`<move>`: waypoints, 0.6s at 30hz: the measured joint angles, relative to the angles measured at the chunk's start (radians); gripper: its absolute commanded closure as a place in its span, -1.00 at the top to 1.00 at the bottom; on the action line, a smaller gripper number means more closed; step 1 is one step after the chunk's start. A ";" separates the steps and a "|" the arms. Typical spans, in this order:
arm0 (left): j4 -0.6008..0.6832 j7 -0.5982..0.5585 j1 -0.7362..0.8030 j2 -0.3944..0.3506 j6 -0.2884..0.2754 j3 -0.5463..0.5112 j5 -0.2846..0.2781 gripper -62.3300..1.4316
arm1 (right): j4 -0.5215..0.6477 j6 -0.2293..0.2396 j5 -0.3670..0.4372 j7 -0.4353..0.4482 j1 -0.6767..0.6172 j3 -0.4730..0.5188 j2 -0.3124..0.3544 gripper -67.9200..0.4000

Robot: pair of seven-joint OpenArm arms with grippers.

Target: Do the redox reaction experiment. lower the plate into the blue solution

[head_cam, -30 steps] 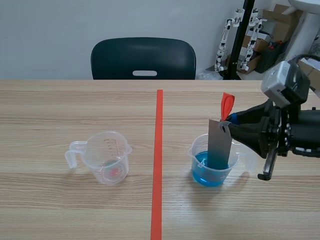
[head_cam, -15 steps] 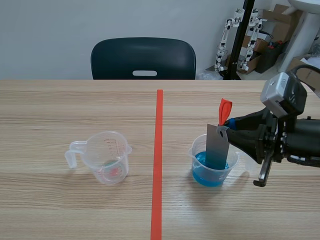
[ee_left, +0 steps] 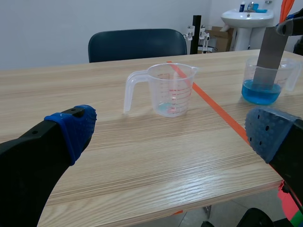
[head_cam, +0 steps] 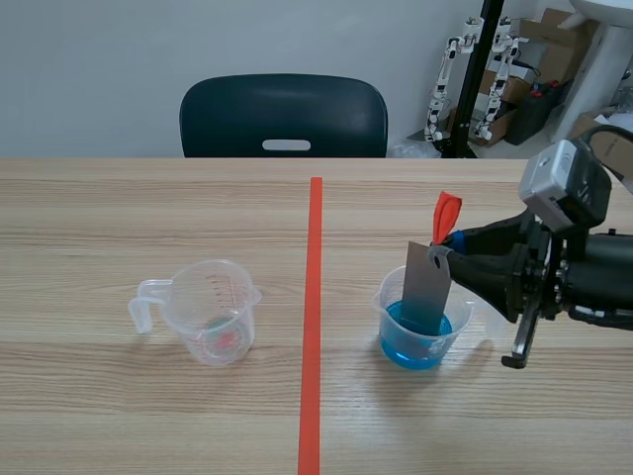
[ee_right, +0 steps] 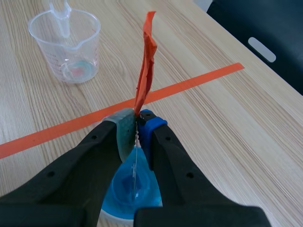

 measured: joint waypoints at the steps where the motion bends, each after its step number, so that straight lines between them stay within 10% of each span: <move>1: 0.000 0.000 0.000 0.000 0.000 0.000 0.000 1.00 | 0.000 0.000 0.000 0.011 0.000 0.000 0.000 -0.97; 18: 0.000 0.000 0.000 0.000 0.000 0.000 0.000 1.00 | 0.000 0.000 -0.008 -0.024 0.000 0.000 0.000 -0.97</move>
